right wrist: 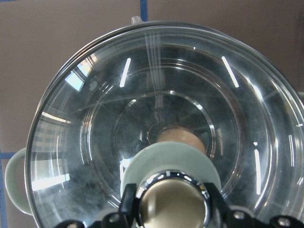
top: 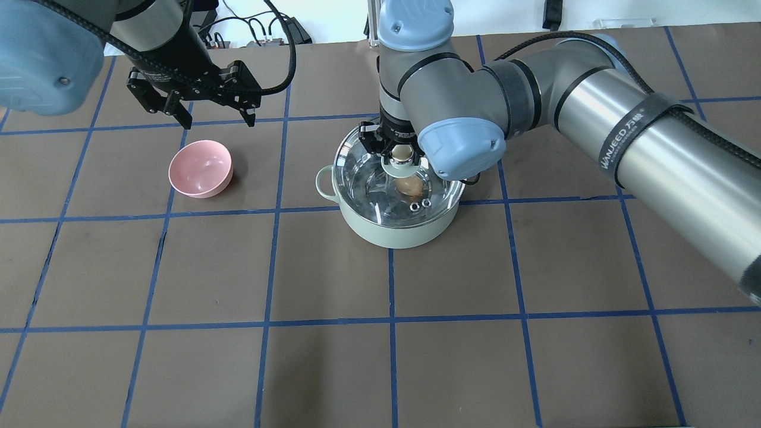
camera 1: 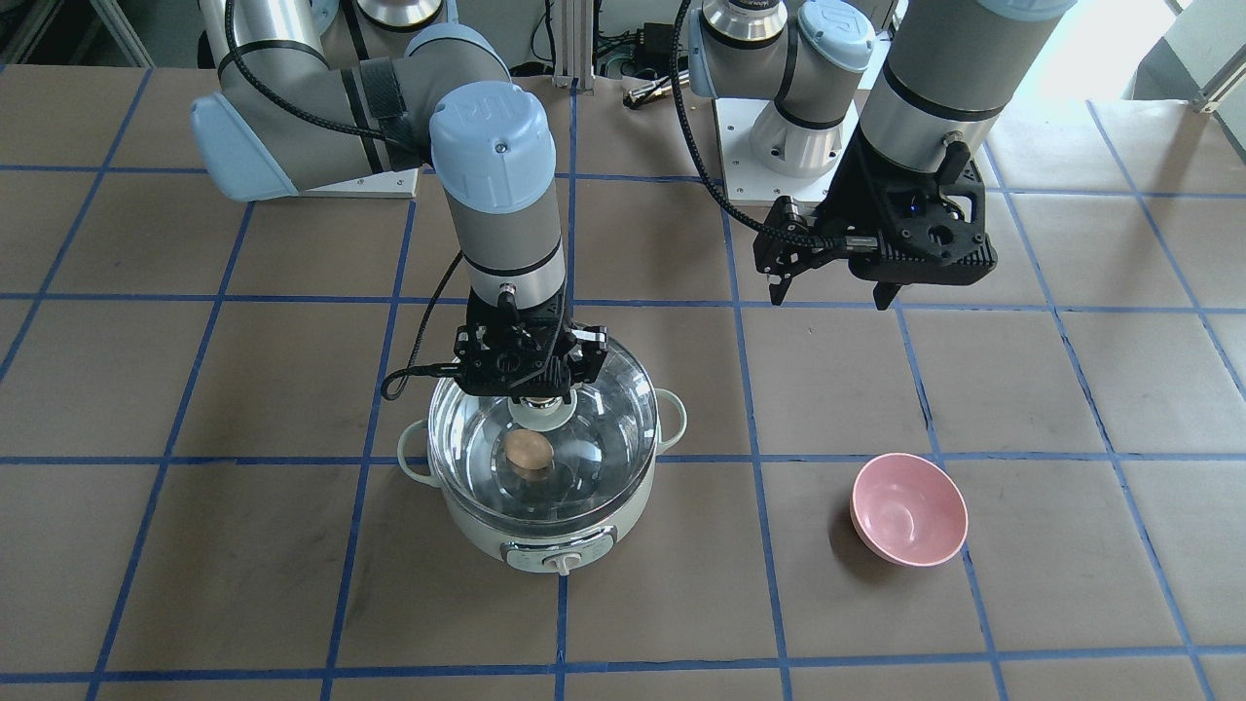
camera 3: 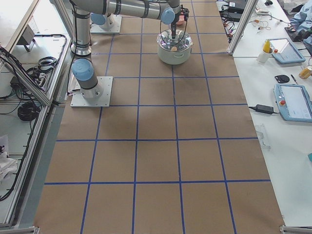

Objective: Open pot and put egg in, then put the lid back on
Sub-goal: 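Carry the glass lid over the pot with the right gripper and lower it on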

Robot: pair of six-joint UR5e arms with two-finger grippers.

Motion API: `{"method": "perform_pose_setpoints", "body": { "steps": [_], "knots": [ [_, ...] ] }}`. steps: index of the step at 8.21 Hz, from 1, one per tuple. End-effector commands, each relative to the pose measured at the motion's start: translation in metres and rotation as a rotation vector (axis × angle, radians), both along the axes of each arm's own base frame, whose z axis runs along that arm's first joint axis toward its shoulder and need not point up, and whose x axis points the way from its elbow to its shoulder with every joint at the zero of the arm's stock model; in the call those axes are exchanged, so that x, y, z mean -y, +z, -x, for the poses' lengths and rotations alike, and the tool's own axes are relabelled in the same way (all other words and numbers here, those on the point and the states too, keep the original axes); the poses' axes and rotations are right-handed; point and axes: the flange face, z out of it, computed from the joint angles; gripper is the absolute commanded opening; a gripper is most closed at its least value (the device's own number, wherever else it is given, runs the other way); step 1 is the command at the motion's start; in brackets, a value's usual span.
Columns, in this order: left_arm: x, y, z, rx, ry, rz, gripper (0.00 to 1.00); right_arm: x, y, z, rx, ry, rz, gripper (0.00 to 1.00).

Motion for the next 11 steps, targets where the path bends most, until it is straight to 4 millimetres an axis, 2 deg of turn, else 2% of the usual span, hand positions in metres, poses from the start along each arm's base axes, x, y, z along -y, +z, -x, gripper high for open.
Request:
{"method": "perform_pose_setpoints", "body": {
  "steps": [1, 3, 6, 11],
  "knots": [
    [0.007, -0.004, -0.002, 0.000, 0.004, -0.002, 1.00, 0.001, 0.000, 0.000, 0.001, -0.004, 0.001, 0.00],
    [0.008, -0.012, -0.005, 0.002, 0.009, -0.010, 1.00, 0.007, 0.004, 0.005, 0.007, -0.011, 0.008, 0.00],
    [0.015, -0.020, -0.006, 0.000, 0.012, -0.012, 1.00, 0.011, 0.000, 0.003, 0.018, -0.025, 0.001, 0.00],
    [0.006, -0.004, -0.005, 0.000, 0.010, 0.013, 1.00, 0.010, -0.001, 0.001, 0.040, -0.029, -0.009, 0.00]
  ]
}}
